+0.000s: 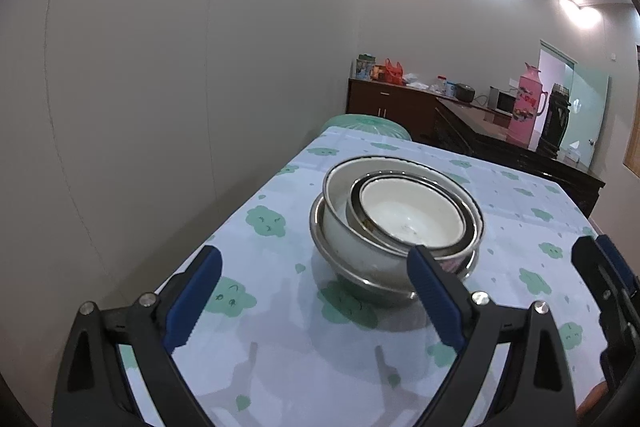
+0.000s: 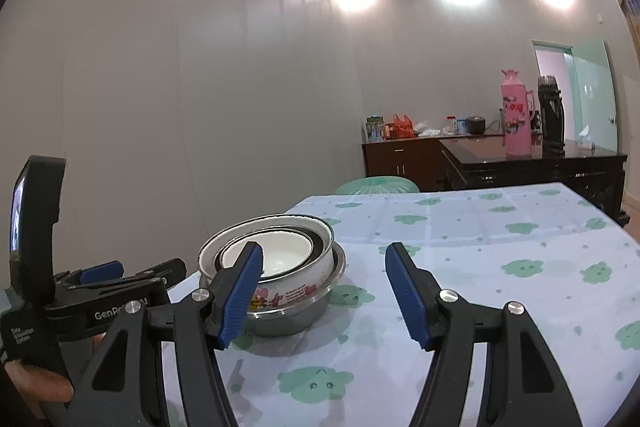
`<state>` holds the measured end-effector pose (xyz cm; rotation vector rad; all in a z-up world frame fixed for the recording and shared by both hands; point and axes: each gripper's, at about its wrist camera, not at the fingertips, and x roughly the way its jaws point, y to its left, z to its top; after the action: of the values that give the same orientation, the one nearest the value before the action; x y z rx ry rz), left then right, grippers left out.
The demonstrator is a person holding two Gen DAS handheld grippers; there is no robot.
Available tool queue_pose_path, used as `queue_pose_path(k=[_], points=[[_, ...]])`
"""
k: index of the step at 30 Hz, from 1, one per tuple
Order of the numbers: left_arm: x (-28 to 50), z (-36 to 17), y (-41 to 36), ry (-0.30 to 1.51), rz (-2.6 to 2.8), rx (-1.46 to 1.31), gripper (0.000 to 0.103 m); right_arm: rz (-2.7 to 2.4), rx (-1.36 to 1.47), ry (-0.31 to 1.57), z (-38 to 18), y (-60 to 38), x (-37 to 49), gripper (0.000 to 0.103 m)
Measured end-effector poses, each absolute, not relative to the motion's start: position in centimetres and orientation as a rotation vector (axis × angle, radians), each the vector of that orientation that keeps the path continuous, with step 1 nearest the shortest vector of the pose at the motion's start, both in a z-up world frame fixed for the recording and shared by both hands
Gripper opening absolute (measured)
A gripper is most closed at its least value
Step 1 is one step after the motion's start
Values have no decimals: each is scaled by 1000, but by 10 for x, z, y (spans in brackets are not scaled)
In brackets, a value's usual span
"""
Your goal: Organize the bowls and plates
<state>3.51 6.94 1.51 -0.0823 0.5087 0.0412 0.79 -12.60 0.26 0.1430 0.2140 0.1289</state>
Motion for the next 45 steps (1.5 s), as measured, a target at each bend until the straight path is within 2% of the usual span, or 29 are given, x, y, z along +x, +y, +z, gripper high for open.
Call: queue_pose_path(k=[11, 18, 25, 30, 45], points=[[-5, 45, 91, 484, 52, -59, 98, 206, 30, 171, 59, -125, -53, 66], [-23, 59, 90, 437, 73, -64, 103, 234, -15, 133, 102, -116, -85, 83], [-21, 41, 77, 437, 119, -39, 103, 166, 128, 120, 65, -108, -75, 86], [-17, 34, 76, 403, 171, -30, 103, 149, 234, 197, 39, -111, -53, 87], [-12, 28, 64, 395, 137, 20, 103, 96, 171, 170, 31, -101, -43, 87]])
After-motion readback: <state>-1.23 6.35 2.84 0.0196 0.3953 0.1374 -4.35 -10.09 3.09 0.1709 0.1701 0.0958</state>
